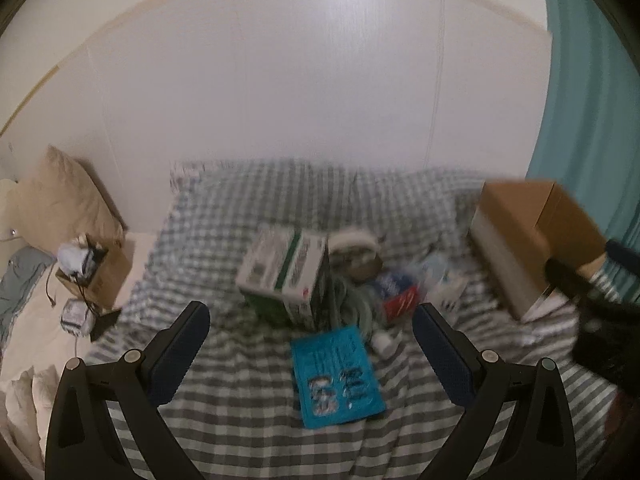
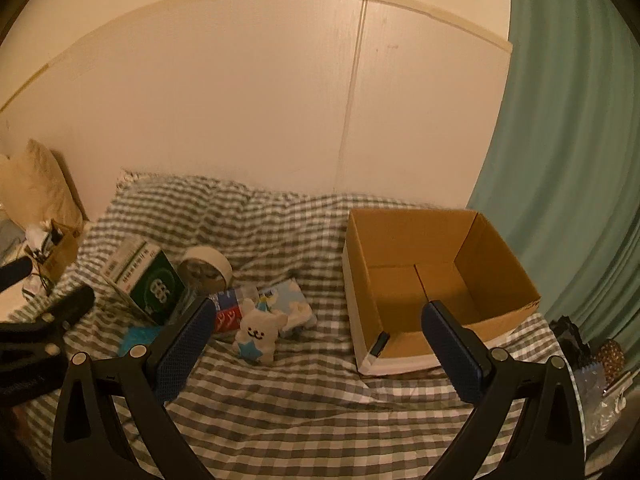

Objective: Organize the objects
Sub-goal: 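Move both tools toward the pile of items on the bed, then grasp the blue blister pack with the left tool while the right tool grasps the white tube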

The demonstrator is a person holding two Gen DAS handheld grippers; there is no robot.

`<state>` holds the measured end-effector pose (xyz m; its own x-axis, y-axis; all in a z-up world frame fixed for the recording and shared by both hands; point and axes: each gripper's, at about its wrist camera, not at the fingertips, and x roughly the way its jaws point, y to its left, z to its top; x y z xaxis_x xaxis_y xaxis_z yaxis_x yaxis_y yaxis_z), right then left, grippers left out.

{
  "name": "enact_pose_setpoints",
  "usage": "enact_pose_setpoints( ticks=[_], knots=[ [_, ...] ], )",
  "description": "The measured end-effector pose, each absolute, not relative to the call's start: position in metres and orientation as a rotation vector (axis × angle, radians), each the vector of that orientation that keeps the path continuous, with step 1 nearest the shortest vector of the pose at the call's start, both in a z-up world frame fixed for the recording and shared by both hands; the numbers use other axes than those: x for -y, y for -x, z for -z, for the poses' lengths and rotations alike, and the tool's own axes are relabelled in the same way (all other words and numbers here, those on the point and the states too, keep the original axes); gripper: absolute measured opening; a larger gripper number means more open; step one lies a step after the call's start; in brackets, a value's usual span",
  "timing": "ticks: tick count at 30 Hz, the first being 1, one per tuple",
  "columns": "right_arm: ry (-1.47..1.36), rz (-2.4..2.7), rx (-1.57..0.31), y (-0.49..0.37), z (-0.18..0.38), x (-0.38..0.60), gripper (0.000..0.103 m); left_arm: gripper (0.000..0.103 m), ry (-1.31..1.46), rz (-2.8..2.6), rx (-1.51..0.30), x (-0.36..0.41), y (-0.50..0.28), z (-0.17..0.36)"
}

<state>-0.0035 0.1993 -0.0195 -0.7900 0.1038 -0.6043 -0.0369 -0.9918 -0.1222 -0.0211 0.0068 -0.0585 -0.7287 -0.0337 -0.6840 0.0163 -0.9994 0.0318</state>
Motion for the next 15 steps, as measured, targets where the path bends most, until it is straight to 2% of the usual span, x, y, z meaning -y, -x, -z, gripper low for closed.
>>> enact_pose_setpoints(
  ticks=[10,13,15],
  knots=[
    [1.102,-2.849,0.18,0.017,0.05,-0.198,0.103,0.103,-1.511,2.729,0.025,-0.01,0.057,0.156],
    [1.137,-2.843,0.195,0.02,0.06,-0.194,0.103,0.103,-1.541,2.737,-0.013,-0.007,0.062,0.161],
    [1.159,-2.836,0.202,0.022,0.066,-0.191,0.103,0.099,-1.562,2.758,-0.01,-0.007,0.065,0.162]
  ],
)
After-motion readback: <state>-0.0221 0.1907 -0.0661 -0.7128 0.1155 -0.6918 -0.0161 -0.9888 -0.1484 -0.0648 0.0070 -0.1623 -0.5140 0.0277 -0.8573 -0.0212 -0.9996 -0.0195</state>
